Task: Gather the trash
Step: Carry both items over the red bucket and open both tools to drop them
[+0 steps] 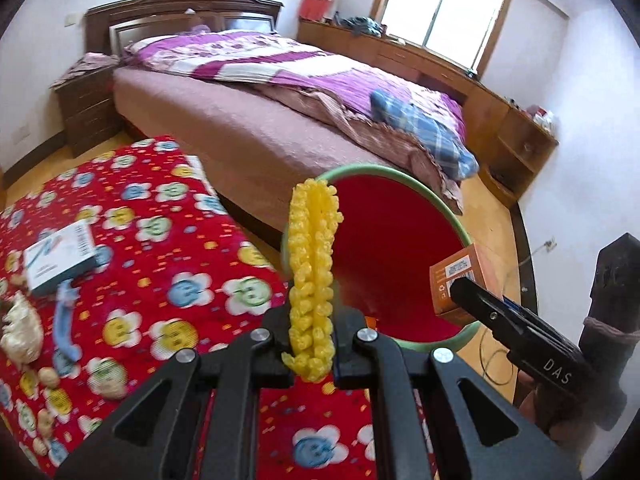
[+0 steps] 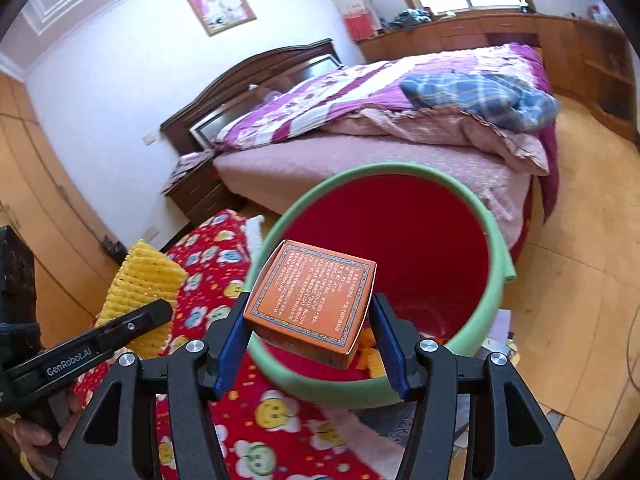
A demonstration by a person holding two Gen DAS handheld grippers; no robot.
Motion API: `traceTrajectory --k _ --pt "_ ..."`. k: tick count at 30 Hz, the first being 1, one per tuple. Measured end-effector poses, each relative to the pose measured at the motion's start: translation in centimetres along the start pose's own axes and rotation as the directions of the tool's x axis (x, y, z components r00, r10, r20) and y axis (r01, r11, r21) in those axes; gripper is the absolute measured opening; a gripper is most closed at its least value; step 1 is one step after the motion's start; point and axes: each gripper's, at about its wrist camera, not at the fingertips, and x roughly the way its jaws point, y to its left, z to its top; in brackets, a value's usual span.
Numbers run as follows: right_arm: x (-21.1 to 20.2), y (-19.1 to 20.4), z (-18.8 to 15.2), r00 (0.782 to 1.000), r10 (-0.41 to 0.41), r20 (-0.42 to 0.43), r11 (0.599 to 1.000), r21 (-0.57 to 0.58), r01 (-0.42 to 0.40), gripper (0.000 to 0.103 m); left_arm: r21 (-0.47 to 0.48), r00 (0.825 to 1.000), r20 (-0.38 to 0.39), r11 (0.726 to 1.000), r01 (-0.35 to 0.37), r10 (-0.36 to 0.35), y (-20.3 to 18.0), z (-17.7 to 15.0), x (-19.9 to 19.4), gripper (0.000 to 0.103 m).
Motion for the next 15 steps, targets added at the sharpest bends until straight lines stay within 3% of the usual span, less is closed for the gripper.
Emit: traceTrajectory --k 8,12,15 --pt "1.1 -1.7 -0.1 1.0 -0.021 -0.023 0.999 0.027 0.021 0.06 0.073 1.0 -0.001 0.997 0.022 -0.022 -2.4 0.6 3.2 0.011" --pt "1.6 -2.5 0.0 0.999 -0.027 -0.031 0.999 0.042 0.028 0.06 0.06 0.999 -0.025 0.998 0.036 -0.034 -2.6 0.8 4.3 0.029" --pt "2.0 -2.9 0.1 0.999 -0.028 -0.038 0.998 0.048 0.03 0.06 0.057 0.999 -0.023 0.998 0.035 -0.034 -2.6 0.7 4.6 0.031"
